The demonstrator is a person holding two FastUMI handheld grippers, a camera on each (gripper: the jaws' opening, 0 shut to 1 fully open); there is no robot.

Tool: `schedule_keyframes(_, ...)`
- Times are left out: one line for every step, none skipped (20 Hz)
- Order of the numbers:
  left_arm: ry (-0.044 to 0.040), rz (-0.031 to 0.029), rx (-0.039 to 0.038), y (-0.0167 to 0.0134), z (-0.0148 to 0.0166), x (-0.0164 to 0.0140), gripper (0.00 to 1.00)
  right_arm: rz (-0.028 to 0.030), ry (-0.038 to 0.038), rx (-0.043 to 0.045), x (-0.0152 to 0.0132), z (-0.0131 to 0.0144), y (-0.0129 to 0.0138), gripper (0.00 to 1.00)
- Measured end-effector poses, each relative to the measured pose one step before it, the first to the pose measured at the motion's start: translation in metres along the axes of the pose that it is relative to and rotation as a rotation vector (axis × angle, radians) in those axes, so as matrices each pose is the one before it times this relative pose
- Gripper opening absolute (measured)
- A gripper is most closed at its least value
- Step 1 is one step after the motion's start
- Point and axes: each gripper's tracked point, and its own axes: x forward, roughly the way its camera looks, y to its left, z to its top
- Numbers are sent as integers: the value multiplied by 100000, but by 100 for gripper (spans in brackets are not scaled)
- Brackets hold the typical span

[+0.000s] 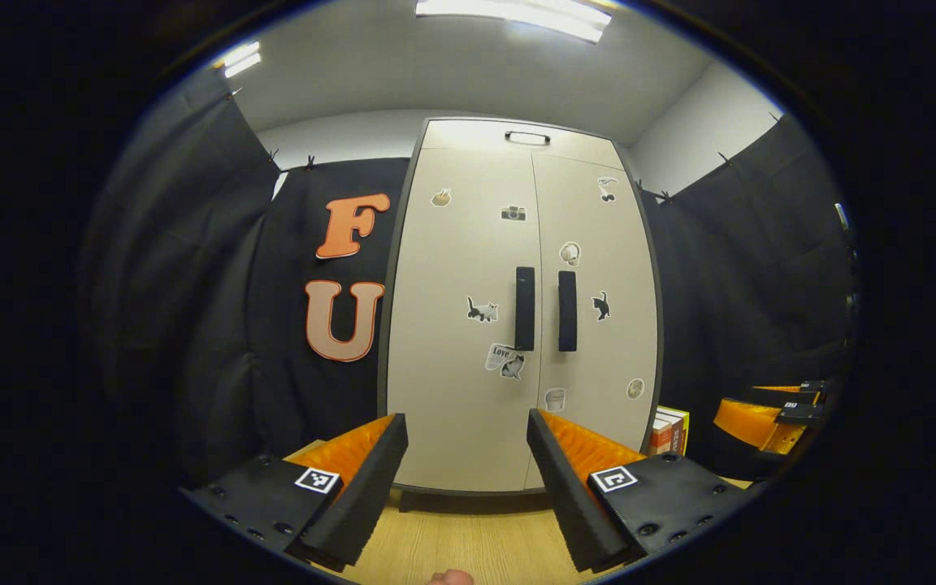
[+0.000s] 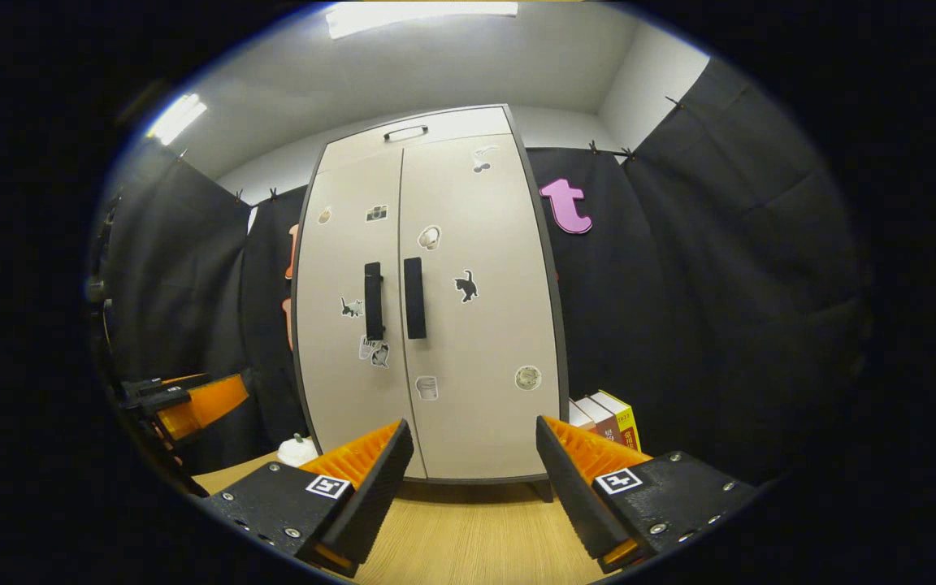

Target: Grab one shoe with the right hand and put it into the shoe cabinet, grab the other shoe with the left hand and put it into the shoe cabinet; then close the right door with the right hand and the left door with the left hand.

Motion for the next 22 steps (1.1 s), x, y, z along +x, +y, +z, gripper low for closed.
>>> schedule_keyframes(560, 267, -569, 115, -180, -53, 96, -304, 414, -82, -105, -98, -69, 94)
schedule_keyframes(559, 158, -661, 49, -159, 54, 96, -206, 280, -129, -20, -57, -77, 94)
schedule_keyframes(343, 112, -842, 74, -72, 62, 96, -279, 52, -246, -76, 56, -143, 94)
schedule_keyframes(517, 351, -614, 110, -108, 58, 96, -289, -37, -262, 93, 61, -99, 94)
schedule_keyframes(556, 504, -448, 165, -172, -12, 96, -400, -255, 32, 18, 100, -180, 94)
schedule_keyframes(279, 406, -264, 161, -56, 57, 96, -166, -179, 485, 13, 79, -84, 94)
schedule_keyframes(98, 633, -163, 250, -88, 52, 96, -97, -71, 699, 32, 6, -15, 94)
schedule_keyframes(29, 659, -13, 238, -98, 91, 96, -156, -112, 666, 16, 7, -13, 94)
schedule_keyframes(429, 586, 29, 205, -140, -186, 96, 6, -96, 306, 23, -33, -17, 98)
schedule_keyframes(626, 237, -183, 71, -232, 16, 96, -185, 368, -180, 60, -161, -19, 94)
schedule_keyframes(333, 23, -341, -24, -90, 11, 96, -8, 355, -205, -105, -198, -33, 94)
schedule_keyframes(116, -85, -219, -68, 15, 17, 96, 68, 287, -44, 102, -103, 46, 94)
schedule_keyframes(-122, 69, 30, 28, 35, -19, 96, 189, 255, 165, -27, 23, 107, 94)
schedule_keyframes(-129, 93, 229, 15, 23, -38, 94, -42, -105, 160, 53, 25, 7, 94)
schedule_keyframes(9, 17, 173, -22, 26, 92, 94, -56, -473, 118, 9, 172, -63, 94)
schedule_keyframes(-49, -119, 7, -83, 39, -37, 96, 86, -361, 76, 102, 139, 50, 94)
schedule_keyframes(-193, -122, -57, -8, 15, -32, 96, -110, 84, 158, -111, -49, -41, 94)
schedule_keyframes(-129, -47, 58, -16, 70, 2, 96, 6, 131, 195, 50, -54, -24, 94)
schedule_keyframes(68, 101, 169, 15, -11, 28, 96, -112, 105, 278, 2, 29, -3, 94)
schedule_keyframes(139, 132, 79, 52, -9, 26, 96, 30, 186, 301, 2, -68, 15, 94)
schedule_keyframes(141, 113, -68, 13, -55, 26, 96, 84, 37, 221, -35, -43, 8, 94)
schedule_keyframes(137, -142, -152, -65, -46, 52, 96, -38, 15, -128, 119, 29, -3, 94)
